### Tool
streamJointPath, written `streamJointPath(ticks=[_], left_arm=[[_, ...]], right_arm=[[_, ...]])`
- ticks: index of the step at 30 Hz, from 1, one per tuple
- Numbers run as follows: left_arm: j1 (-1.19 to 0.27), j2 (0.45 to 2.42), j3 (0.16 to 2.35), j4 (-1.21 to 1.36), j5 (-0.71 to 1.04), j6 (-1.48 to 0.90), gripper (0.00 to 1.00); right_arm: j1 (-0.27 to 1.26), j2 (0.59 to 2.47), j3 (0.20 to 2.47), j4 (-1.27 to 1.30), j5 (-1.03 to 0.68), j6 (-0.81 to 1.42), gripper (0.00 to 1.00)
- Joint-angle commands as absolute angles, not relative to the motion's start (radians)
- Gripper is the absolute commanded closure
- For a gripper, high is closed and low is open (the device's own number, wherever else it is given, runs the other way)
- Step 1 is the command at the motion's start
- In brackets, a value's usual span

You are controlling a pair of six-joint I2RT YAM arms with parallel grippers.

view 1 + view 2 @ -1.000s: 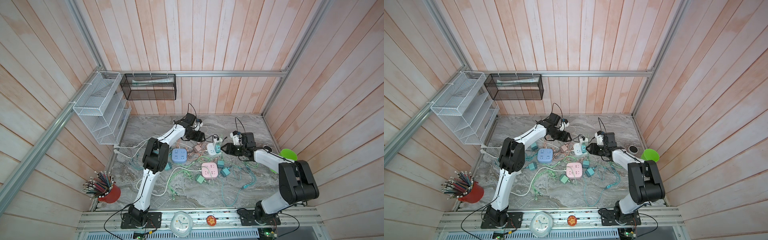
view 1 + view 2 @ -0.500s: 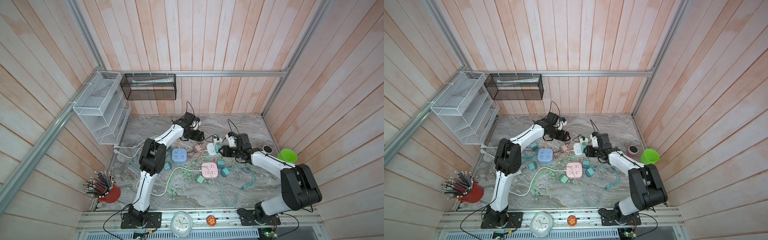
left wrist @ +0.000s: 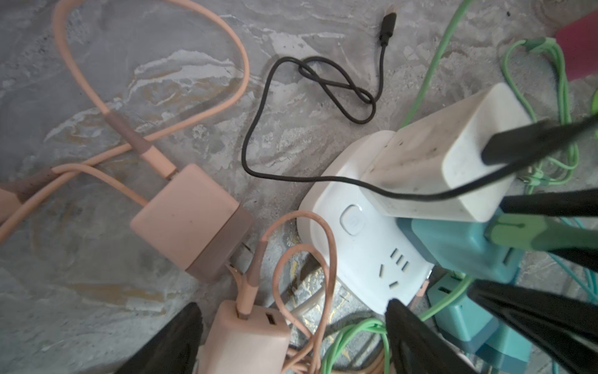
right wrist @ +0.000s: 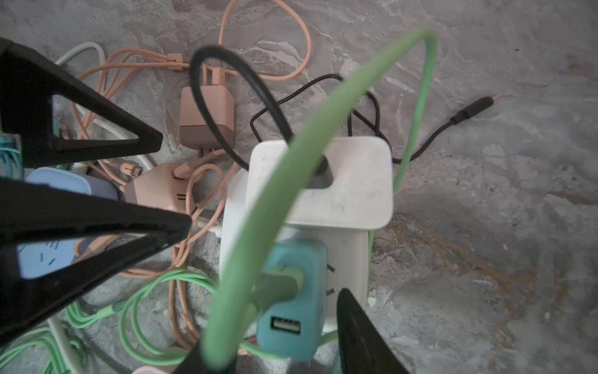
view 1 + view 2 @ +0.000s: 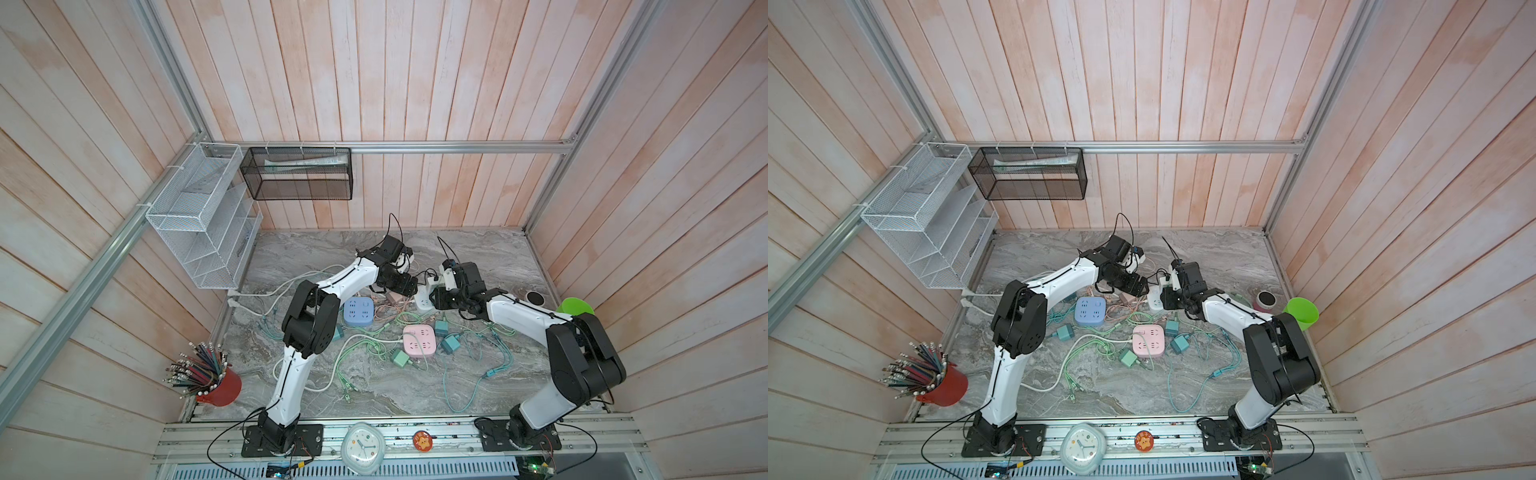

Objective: Pull the plug off the socket

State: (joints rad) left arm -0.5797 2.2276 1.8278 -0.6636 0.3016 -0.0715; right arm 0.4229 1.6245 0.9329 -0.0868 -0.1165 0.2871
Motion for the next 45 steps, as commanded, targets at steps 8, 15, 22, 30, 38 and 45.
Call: streamJointPath(ticks=[8,15,22,30,38,45], left_arm=[[-0.597,2.244,1.823,-0.647,0.294,-0.065,0.09],[-0.606,2.269,1.842,-0.644,0.295,-0.071,0.10],[-0.610,2.300,1.866,-0.659,0.297,-0.099,0.09],[-0.618,2.322,1.899,-0.670,0.302,-0.118,0.09],[-0.623,2.342,1.913,-0.680,0.276,-0.127,0.10],[-0.628,2.354,1.908,-0.690,0.257,-0.126,0.10]], right_arm=[[0.451,1.687,0.987,-0.136,-0.045,0.269,0.59],[0.459,1.711,0.987,-0.141,-0.039,0.274,0.61],[0.463,1.730,1.008,-0.173,-0.010,0.257,0.64],[0.471,1.725,1.003,-0.205,0.021,0.231,0.64],[0.491,1.722,1.010,-0.231,0.069,0.210,0.61],[0.491,1.717,1.018,-0.216,0.078,0.217,0.68]])
